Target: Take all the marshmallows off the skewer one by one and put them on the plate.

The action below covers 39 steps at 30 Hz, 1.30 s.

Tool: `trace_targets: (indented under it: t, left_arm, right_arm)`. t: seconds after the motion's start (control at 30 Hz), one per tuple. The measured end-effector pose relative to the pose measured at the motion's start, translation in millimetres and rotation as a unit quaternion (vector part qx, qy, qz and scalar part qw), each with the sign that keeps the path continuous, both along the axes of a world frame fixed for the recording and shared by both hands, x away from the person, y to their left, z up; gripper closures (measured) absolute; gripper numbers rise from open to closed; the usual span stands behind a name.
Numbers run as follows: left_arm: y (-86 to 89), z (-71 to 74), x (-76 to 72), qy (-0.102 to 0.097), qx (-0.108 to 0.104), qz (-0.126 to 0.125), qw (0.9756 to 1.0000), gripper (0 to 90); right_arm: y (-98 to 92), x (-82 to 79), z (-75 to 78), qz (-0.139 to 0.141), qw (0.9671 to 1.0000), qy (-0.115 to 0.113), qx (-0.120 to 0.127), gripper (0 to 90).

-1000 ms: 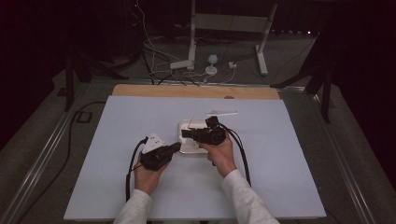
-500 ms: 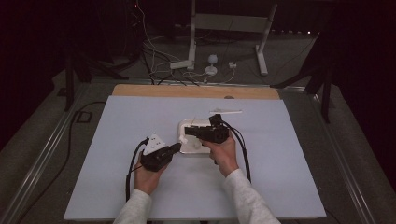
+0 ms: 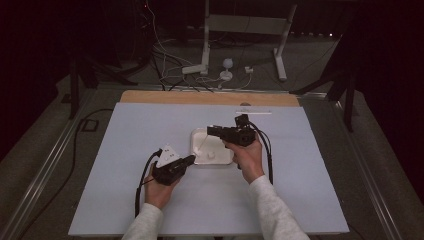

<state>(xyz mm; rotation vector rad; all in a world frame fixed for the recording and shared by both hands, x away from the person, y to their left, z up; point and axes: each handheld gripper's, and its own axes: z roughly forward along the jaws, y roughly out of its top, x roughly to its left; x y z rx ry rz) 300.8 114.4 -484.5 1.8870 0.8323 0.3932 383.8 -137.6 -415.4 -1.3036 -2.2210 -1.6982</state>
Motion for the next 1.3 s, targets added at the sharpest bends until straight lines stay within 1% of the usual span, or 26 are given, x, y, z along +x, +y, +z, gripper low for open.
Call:
trace_targets:
  t: [0.17, 0.27, 0.5, 0.53, 0.57, 0.6, 0.63, 0.67, 0.73, 0.87, 1.0, 1.13, 1.3]
  left_arm:
    - [0.5, -0.8, 0.0, 0.002, 0.004, 0.0, 1.0, 90.0]
    - [0.2, -0.6, -0.3, 0.001, 0.004, -0.001, 1.0, 90.0]
    - [-0.2, 0.0, -0.9, 0.0, 0.003, -0.002, 1.0, 90.0]
    - [-0.5, -0.6, -0.8, 0.002, 0.01, 0.001, 0.9999, 90.0]
    - [0.0, -1.8, -0.4, 0.005, 0.01, 0.003, 0.9999, 90.0]
    - [1.2, -2.6, 0.1, 0.008, 0.007, 0.004, 0.9999, 90.0]
    - [2.6, -2.6, 0.7, 0.008, 0.002, 0.005, 0.9999, 90.0]
    - [3.4, -2.0, 0.8, 0.008, -0.001, 0.006, 0.9999, 90.0]
    - [4.3, -1.4, 1.1, 0.01, -0.006, 0.007, 0.9999, 90.0]
    - [4.2, -1.0, 0.8, 0.009, -0.008, 0.009, 0.9999, 90.0]
    - [5.7, -0.7, 1.4, 0.01, -0.011, 0.012, 0.9998, 90.0]
    - [7.8, 0.1, 1.7, 0.011, -0.017, 0.015, 0.9997, 90.0]
    - [8.2, 0.5, 1.8, 0.012, -0.021, 0.017, 0.9996, 90.0]
  right_arm:
    - [-4.5, 1.9, 2.5, -0.008, 1.0, 0.0, 0.005, 78.0]
    - [-7.0, 2.2, 3.0, -0.01, 0.9999, -0.002, 0.001, 78.3]
    - [-12.0, 3.8, 5.0, -0.019, 0.9998, -0.005, 0.004, 78.6]
    - [-15.3, 4.8, 6.5, -0.026, 0.9996, -0.008, 0.01, 78.7]
    - [-15.3, 4.8, 6.5, -0.026, 0.9996, -0.008, 0.01, 78.7]
    - [-18.6, 6.0, 8.2, -0.03, 0.9994, -0.007, 0.018, 78.7]
    - [-21.9, 7.2, 9.9, -0.032, 0.9993, -0.007, 0.021, 78.7]
    - [-24.7, 7.9, 11.9, -0.031, 0.9993, -0.008, 0.019, 78.7]
    - [-26.8, 7.1, 13.8, -0.029, 0.9995, -0.013, 0.007, 78.6]
    - [-27.8, 5.9, 12.1, -0.026, 0.9995, -0.015, -0.009, 78.4]
    - [-25.9, 4.8, 7.3, -0.026, 0.9992, -0.019, -0.025, 77.9]
    - [-24.9, 4.7, 0.8, -0.028, 0.9989, -0.017, -0.035, 77.5]
    - [-21.6, 4.1, -10.4, -0.029, 0.9978, -0.015, -0.059, 77.2]
